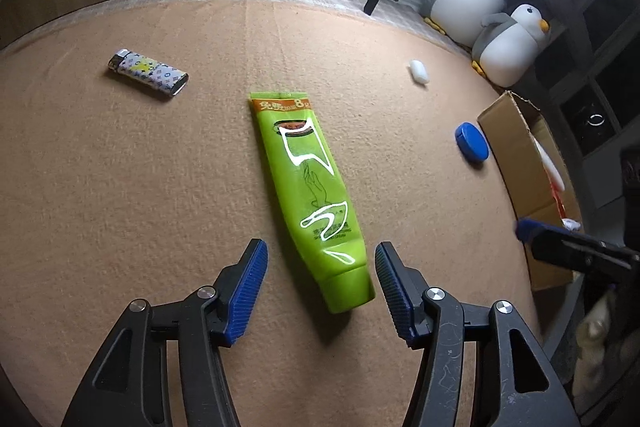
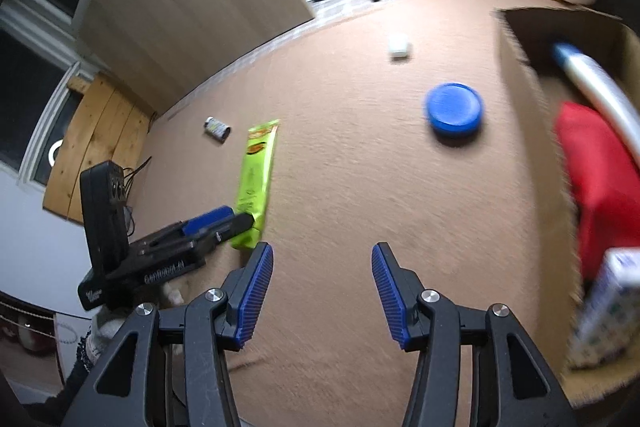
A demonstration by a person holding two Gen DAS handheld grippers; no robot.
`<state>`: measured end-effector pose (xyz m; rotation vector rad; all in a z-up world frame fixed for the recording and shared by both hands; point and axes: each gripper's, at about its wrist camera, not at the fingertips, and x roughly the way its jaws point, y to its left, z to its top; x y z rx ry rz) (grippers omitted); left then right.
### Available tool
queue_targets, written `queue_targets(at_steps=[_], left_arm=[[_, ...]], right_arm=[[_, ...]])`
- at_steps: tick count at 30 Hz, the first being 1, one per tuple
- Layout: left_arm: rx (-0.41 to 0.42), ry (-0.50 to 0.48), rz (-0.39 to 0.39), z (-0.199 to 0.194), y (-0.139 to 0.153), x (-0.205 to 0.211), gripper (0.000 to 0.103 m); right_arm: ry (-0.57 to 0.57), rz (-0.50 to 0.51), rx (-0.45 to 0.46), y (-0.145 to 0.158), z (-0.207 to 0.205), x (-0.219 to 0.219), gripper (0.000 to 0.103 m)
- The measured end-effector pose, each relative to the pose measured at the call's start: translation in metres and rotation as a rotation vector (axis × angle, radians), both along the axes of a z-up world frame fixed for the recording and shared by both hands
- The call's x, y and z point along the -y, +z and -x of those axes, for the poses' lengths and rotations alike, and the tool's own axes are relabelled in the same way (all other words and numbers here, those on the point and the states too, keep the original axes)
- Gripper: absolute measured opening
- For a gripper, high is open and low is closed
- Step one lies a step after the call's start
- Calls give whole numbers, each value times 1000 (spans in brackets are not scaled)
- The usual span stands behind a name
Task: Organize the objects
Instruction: 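Lower the green tube onto the felt and open the left tool, then close the right tool on the green tube and lift it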
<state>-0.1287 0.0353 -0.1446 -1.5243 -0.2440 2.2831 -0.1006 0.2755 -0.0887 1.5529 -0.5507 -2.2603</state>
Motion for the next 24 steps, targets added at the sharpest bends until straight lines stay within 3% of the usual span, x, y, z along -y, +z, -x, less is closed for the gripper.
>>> queue_targets(at_steps=[9, 17, 24], left_arm=[[24, -38, -46, -4, -5, -2, 60], [29, -44, -64, -5, -8, -5, 60], [25, -38, -82, -5, -9, -7, 59]], right_arm=[[122, 17, -6, -17, 46, 50, 55], [141, 89, 151, -54, 82, 75, 55], [173, 110, 179, -64, 85, 93, 51]])
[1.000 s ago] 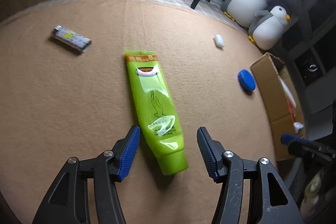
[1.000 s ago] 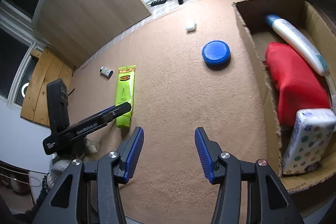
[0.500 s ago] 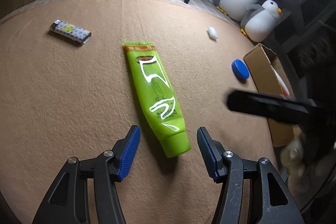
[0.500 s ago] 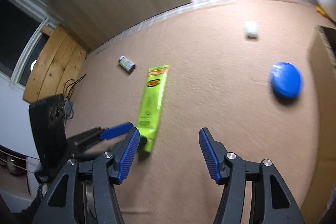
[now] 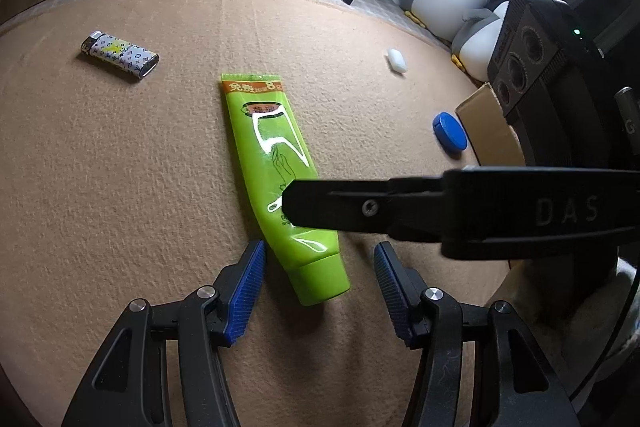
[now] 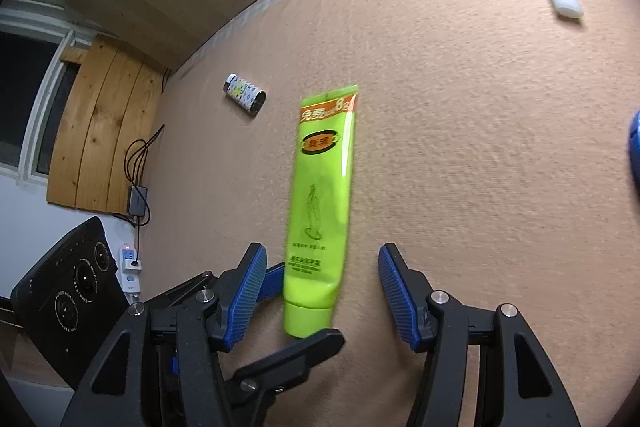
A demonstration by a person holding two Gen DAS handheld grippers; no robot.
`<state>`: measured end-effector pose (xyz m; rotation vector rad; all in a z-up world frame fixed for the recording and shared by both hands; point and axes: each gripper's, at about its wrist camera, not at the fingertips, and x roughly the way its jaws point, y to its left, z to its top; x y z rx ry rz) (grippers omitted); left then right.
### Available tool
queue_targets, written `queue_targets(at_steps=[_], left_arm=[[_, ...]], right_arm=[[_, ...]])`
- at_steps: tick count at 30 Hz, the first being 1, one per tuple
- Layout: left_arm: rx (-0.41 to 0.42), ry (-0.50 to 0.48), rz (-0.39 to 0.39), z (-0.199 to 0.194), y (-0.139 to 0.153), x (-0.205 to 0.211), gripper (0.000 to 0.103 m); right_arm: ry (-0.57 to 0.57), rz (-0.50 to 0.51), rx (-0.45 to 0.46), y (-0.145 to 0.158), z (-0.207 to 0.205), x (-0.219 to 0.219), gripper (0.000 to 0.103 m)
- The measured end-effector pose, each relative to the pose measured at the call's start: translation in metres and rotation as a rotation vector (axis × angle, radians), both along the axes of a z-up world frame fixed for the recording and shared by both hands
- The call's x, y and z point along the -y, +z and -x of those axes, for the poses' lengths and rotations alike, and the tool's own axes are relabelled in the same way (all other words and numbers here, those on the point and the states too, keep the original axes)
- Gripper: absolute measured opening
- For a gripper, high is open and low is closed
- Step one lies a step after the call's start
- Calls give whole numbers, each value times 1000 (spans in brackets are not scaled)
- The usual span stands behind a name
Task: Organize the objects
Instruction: 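Close the right tool on the green tube and lift it, then carry the green tube with the right tool into the box and release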
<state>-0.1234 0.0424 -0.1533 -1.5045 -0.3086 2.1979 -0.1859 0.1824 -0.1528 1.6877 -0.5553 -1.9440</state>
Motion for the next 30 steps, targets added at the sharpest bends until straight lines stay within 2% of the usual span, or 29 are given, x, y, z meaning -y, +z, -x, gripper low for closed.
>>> queue_targets(at_steps=[6, 9, 13, 22, 30], left_arm=[[-9, 5, 0, -1, -1, -2, 50], [-9, 23, -2, 1, -2, -2, 45], [-10, 38, -11, 3, -1, -3, 45], [-47, 28, -13, -1, 16, -16, 44], [-105, -28, -19, -3, 46, -54, 44]], right_arm=[[4, 8, 19, -4, -4, 3, 36], [-6, 8, 22, -4, -5, 3, 34], [-32, 32, 34, -6, -8, -2, 27], [-80, 60, 8, 4, -11, -15, 25], [-121, 67, -51, 35, -21, -48, 25]])
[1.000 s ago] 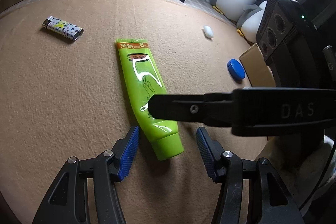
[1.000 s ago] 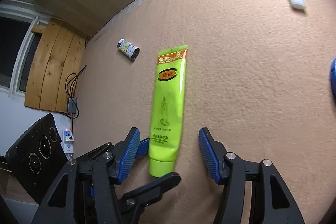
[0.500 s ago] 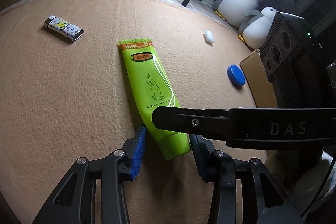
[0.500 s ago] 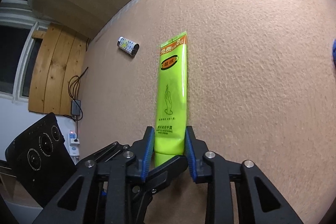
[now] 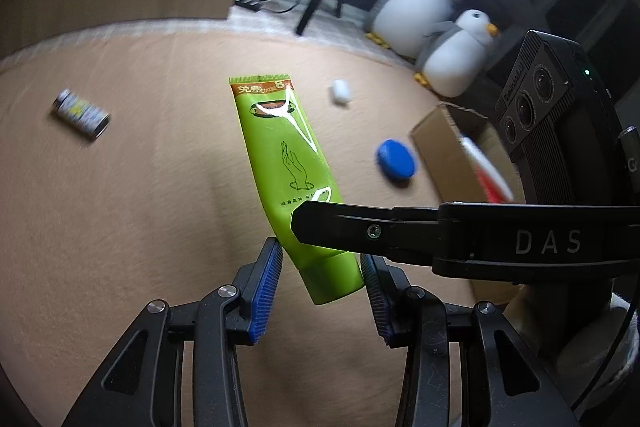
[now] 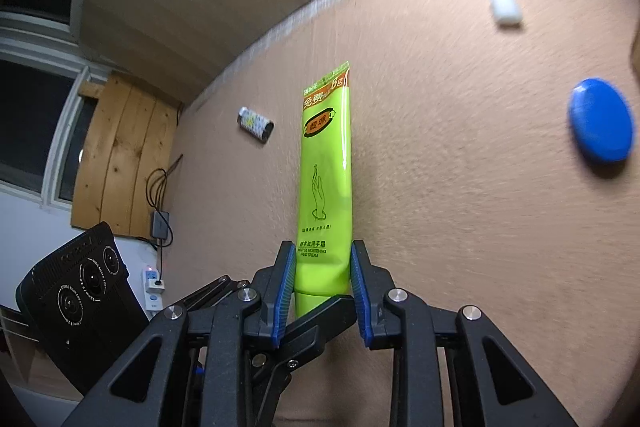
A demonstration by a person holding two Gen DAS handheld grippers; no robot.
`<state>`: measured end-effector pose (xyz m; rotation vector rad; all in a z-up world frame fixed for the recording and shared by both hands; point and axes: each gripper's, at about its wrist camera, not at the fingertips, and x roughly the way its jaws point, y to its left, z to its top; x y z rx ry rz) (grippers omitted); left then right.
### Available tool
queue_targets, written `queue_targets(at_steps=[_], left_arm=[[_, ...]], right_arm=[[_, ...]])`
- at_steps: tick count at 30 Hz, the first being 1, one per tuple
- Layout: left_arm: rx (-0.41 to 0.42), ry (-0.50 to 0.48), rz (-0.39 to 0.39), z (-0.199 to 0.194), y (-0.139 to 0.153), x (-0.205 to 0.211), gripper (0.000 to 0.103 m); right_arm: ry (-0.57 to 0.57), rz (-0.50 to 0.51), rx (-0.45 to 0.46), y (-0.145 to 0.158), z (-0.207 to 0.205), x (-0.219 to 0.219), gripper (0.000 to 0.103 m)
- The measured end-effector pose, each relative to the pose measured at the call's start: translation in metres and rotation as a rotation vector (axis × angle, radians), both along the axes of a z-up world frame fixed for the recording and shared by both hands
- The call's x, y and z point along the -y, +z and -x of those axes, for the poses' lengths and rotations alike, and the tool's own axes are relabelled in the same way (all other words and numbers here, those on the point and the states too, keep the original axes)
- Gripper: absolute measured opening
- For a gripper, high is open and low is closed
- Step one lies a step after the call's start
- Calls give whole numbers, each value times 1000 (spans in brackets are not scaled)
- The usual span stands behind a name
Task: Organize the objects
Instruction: 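Carry the green tube with the right tool into the box and release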
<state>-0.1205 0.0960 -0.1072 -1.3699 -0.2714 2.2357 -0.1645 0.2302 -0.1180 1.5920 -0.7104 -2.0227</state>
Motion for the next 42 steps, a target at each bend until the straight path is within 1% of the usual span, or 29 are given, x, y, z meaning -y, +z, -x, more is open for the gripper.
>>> queue_targets(at_steps=[5, 14, 21, 28, 34, 40, 42], left_arm=[[-32, -57, -22, 0, 18, -42, 44], [-58, -175, -66, -4, 37, -133, 44], [-62, -249, -89, -13, 42, -198, 44], [-55, -309, -103, -15, 38, -258, 44], [-51, -341, -105, -15, 36, -289, 44], [-52, -352, -106, -17, 36, -297, 45], [-61, -350, -86, -16, 37, -297, 55]], right_arm=[[-47, -15, -47, 25, -12, -36, 25], [-155, -54, -97, 50, -40, -116, 25], [-237, -87, -114, 58, -63, -176, 25], [-297, -116, -117, 60, -77, -226, 25], [-337, -128, -110, 56, -84, -261, 25], [-343, -139, -111, 56, -86, -278, 26], [-345, -147, -112, 57, -87, -281, 27]])
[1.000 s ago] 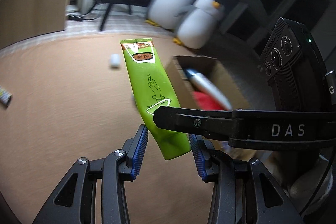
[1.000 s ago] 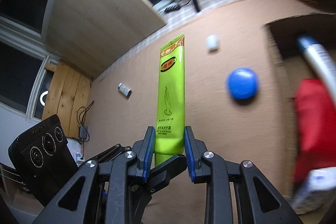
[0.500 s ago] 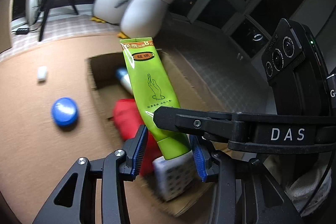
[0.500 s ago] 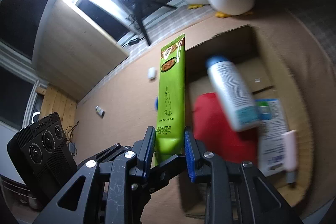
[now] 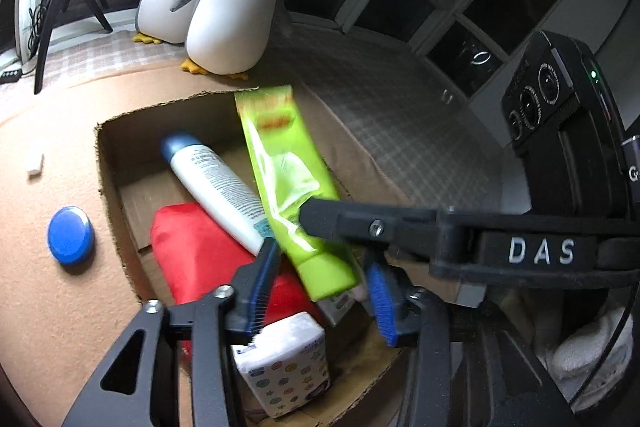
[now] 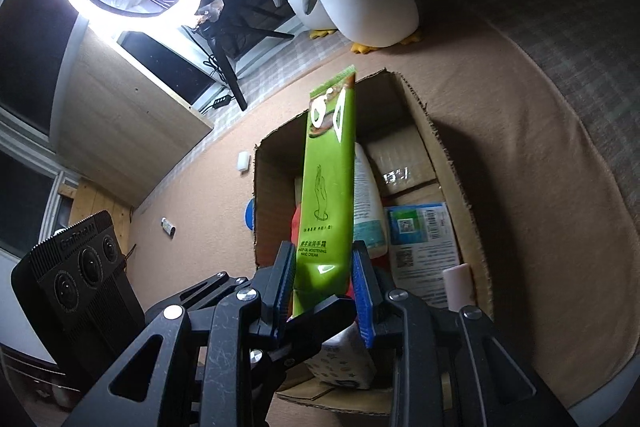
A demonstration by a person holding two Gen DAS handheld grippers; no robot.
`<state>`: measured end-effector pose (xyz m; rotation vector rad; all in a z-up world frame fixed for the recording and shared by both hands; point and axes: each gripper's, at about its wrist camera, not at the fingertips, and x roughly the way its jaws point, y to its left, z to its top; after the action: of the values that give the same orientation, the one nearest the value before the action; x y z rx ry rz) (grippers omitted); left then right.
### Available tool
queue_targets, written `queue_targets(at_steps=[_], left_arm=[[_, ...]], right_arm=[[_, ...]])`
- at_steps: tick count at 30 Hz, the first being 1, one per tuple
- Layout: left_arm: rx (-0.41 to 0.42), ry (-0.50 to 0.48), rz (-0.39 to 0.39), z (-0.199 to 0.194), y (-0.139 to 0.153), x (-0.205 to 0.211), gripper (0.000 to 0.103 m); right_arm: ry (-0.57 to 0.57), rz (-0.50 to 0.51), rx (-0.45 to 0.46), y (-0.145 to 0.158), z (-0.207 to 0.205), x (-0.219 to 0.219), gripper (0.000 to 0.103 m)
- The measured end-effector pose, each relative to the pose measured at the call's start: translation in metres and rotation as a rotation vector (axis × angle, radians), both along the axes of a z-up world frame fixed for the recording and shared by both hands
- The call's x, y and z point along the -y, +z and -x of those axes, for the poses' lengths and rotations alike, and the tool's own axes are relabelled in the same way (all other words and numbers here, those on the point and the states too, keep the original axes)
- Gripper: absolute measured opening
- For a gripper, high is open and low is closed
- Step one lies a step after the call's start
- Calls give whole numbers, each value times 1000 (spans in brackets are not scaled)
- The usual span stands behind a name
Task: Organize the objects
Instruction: 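Carry the green tube with the right tool into the box and release, then withdraw the right tool and move it over the blue round tin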
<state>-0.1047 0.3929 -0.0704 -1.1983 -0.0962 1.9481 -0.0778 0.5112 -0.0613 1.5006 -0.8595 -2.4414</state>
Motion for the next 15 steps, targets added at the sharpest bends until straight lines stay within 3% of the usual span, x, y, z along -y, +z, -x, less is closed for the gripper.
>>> queue_targets(at_steps=[4, 15], left_arm=[[-4, 24, 3, 3, 1, 10, 56], [-11, 62, 17, 1, 4, 49, 56]], right_arm=[[-37, -50, -14, 2, -2, -6, 39], [-60, -55, -36, 7, -7, 0, 41]])
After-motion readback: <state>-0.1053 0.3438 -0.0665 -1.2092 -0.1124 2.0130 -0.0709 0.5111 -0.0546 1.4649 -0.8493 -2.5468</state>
